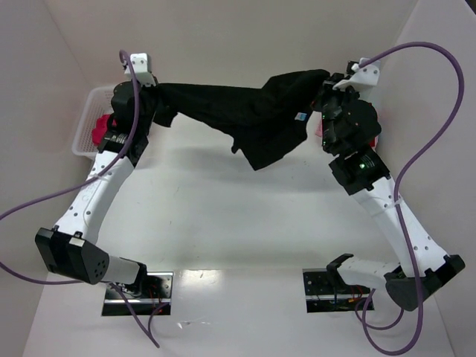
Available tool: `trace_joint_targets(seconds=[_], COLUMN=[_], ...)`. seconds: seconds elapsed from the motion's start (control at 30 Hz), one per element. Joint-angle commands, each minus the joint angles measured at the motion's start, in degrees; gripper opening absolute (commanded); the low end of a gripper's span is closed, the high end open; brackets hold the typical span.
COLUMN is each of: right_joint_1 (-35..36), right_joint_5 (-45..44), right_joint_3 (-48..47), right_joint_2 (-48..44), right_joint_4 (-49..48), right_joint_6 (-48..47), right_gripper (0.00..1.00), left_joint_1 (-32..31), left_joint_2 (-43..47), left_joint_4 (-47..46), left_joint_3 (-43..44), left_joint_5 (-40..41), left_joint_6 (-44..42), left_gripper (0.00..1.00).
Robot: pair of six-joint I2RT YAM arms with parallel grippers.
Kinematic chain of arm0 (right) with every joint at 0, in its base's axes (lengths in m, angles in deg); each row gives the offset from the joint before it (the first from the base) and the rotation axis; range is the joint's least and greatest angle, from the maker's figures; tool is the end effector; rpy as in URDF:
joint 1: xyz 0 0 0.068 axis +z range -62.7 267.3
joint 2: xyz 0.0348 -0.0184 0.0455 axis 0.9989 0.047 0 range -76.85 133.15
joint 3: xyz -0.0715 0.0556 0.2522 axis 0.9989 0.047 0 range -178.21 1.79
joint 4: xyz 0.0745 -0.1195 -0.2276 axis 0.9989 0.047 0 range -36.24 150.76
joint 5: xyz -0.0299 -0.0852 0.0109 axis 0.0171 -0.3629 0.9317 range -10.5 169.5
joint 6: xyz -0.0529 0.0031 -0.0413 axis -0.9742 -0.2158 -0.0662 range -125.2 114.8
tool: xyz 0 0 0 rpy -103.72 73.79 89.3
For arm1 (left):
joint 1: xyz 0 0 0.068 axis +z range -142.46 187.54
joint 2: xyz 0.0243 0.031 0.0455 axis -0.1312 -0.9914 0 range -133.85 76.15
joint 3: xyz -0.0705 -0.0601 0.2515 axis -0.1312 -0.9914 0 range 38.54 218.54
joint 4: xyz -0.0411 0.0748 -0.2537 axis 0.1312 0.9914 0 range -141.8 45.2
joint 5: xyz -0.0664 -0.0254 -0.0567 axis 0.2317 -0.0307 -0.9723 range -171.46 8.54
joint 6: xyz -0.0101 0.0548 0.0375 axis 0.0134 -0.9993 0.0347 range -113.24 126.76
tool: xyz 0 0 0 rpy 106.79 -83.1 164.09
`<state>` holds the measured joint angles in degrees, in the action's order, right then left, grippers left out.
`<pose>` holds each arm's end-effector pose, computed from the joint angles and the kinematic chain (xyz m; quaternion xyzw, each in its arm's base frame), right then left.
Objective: Fold and stack the t-shirts
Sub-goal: Flatten out the tshirt
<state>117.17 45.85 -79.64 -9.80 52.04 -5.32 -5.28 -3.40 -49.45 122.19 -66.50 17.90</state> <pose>0.2418 0.1047 0.5056 0.0746 0.6157 0.0282 0.7840 0.3399 -0.0632 0.4500 -0.0833 0.6916 -0.0590 0.7151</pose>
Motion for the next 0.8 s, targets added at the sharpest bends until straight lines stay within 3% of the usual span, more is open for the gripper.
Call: trace_joint_targets(seconds=[0.0, 0.2, 0.4, 0.6, 0.77], right_joint_1=[-1.74, -2.27, -2.27, -2.27, -2.27], right_joint_5=[-3.88, -5.63, -6.17, -6.69, -5.99], right_joint_3=[-1.28, -1.80, -1.28, -0.05, 1.35], right_joint_2=[-2.71, -3.24, -4.29, -4.91, -6.05], right_joint_4=[-7.16, -8.30, -8.30, -7.07, 0.03], right_joint_6=[-2.68, -5.76, -5.77, -5.25, -1.73], right_gripper=[0.00, 0.00, 0.00, 0.00, 0.00], left_joint_1=[1.91, 5.61, 5.61, 6.32, 7.55], left_joint_2=[-0.43, 0.18, 0.80, 2.37, 2.38], left_joint_4=[-0.33, 0.99, 7.13, 10.31, 13.73], left_joint_3=[-2.09, -4.91, -5.43, -6.67, -6.49], left_joint_5=[-3.97, -10.29, -26.70, -31.39, -37.89], left_joint_6=[3.71, 5.39, 4.68, 4.16, 6.00], left_gripper=[0.04, 0.05, 0.10, 0.12, 0.12])
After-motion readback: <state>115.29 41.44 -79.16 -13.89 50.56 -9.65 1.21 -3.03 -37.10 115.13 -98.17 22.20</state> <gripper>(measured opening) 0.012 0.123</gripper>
